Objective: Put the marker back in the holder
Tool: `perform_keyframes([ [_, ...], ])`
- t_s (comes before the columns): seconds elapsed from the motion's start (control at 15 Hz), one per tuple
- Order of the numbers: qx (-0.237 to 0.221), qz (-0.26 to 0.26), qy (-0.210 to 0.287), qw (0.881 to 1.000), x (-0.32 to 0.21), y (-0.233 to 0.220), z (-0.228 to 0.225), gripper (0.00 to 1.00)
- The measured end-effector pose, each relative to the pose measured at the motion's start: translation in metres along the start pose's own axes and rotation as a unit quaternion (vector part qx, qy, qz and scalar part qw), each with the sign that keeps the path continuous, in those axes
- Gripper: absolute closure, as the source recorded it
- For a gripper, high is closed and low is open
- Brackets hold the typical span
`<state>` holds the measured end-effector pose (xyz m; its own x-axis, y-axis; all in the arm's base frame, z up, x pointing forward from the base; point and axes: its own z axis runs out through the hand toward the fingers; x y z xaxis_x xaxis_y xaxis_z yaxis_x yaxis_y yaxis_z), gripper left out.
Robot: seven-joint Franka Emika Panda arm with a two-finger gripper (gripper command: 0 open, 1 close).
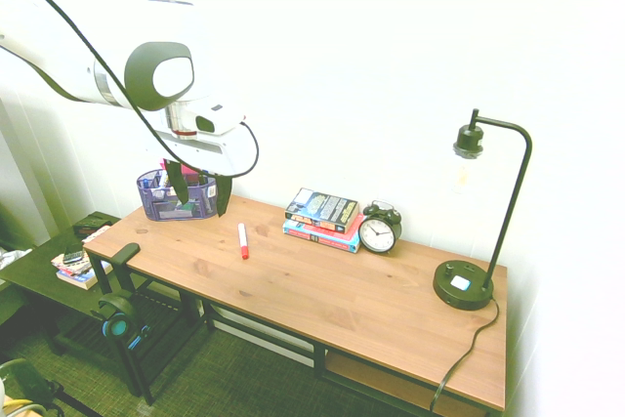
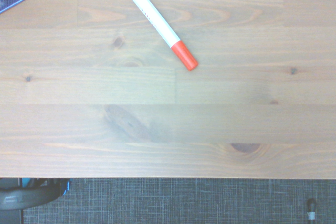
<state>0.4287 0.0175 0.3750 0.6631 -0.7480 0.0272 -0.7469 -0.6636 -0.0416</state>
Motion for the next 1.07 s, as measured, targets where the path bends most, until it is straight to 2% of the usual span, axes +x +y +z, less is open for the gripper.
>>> perform_keyframes([
  [0.47,0.006,-0.029,0.007,1.0,0.002,0.0,0.011,0.0],
  [0.67,0.03,-0.033,0.016,0.999,0.009,-0.009,0.012,0.0],
  [1.07,-0.007,-0.08,-0.029,0.996,0.015,-0.027,0.066,0.0],
])
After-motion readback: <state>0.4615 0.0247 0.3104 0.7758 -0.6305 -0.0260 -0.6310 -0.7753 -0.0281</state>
